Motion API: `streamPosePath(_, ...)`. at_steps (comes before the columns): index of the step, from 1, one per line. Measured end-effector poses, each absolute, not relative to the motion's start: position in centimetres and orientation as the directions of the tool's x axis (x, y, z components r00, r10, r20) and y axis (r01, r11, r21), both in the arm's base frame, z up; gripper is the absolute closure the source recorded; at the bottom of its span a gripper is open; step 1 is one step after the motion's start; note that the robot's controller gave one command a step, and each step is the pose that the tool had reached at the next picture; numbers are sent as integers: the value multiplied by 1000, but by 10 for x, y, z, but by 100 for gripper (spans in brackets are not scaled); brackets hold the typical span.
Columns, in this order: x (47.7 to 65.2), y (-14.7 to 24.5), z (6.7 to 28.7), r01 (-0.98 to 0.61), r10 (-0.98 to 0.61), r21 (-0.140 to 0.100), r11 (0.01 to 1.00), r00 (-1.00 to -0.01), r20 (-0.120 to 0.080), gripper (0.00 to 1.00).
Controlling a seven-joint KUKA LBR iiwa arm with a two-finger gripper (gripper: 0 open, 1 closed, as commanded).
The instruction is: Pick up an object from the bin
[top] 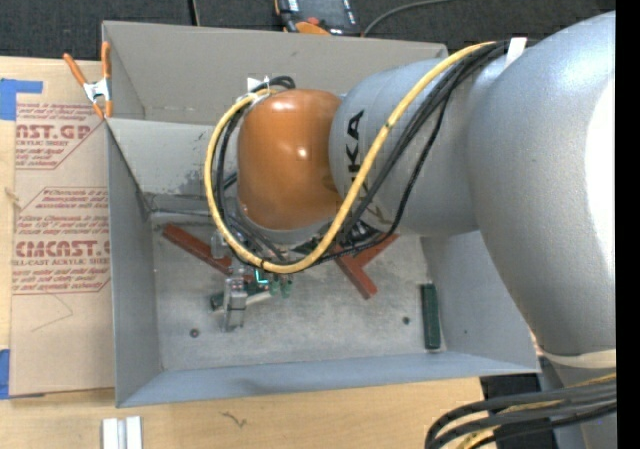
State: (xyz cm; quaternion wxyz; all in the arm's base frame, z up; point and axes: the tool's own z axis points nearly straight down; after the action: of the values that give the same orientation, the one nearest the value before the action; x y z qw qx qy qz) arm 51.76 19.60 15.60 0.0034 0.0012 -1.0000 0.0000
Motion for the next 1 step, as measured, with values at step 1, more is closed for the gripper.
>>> streamPosePath(1,537,172,69,-341,-341,1,940,-940,-2,0)
